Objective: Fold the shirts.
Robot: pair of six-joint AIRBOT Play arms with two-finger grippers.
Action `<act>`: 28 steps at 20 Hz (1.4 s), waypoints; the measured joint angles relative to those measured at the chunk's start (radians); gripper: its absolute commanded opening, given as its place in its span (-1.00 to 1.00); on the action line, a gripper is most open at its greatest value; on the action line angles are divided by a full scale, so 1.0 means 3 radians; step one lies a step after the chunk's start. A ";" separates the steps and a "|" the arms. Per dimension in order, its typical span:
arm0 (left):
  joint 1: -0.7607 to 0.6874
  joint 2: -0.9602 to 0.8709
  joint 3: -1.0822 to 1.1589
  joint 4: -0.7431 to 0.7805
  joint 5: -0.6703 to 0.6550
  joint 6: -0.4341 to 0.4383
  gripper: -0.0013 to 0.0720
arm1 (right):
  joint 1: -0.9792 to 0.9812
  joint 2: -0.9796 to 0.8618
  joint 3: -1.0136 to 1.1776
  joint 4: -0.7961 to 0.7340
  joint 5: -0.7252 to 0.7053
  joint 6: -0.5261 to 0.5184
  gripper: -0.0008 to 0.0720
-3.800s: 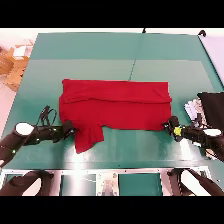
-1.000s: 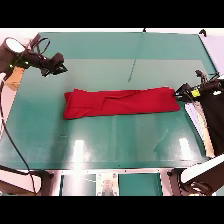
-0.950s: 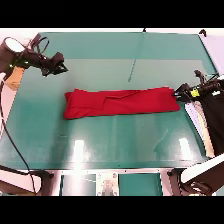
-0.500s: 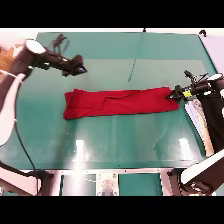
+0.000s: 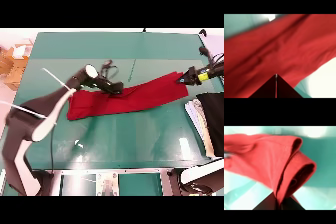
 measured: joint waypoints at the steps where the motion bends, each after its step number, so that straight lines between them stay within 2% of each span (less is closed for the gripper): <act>1: -0.0102 -0.0090 0.0078 -0.0011 0.0041 0.0005 -0.90 | 0.0000 0.0114 0.0019 0.0052 0.0042 0.0020 -0.94; 9: -0.0509 -0.0727 0.0782 -0.0212 0.0209 -0.0107 -0.90 | 0.0200 0.0703 0.0065 0.0563 0.0329 0.0084 -0.93; 12: -0.0546 -0.0837 0.0914 -0.0273 0.0120 -0.0139 -0.90 | 0.0317 0.0762 0.0067 0.0638 0.0371 0.0109 -0.93; 16: -0.0470 -0.0764 0.0987 -0.0336 -0.0230 -0.0155 -0.90 | 0.0413 0.0788 0.0069 0.0689 0.0392 0.0132 -0.93; 18: -0.0310 -0.0600 0.1005 -0.0342 -0.0376 -0.0154 -0.90 | 0.0477 0.0792 0.0069 0.0710 0.0395 0.0161 -0.94; 23: 0.0390 -0.0038 0.1015 -0.0333 -0.1088 -0.0156 -0.90 | 0.0884 0.0796 0.0038 0.0745 0.0175 0.0294 -0.93; 28: 0.1142 0.0476 0.1015 -0.0336 -0.1808 -0.0159 -0.90 | 0.1790 0.0713 -0.0254 0.0752 -0.0687 0.0395 -0.93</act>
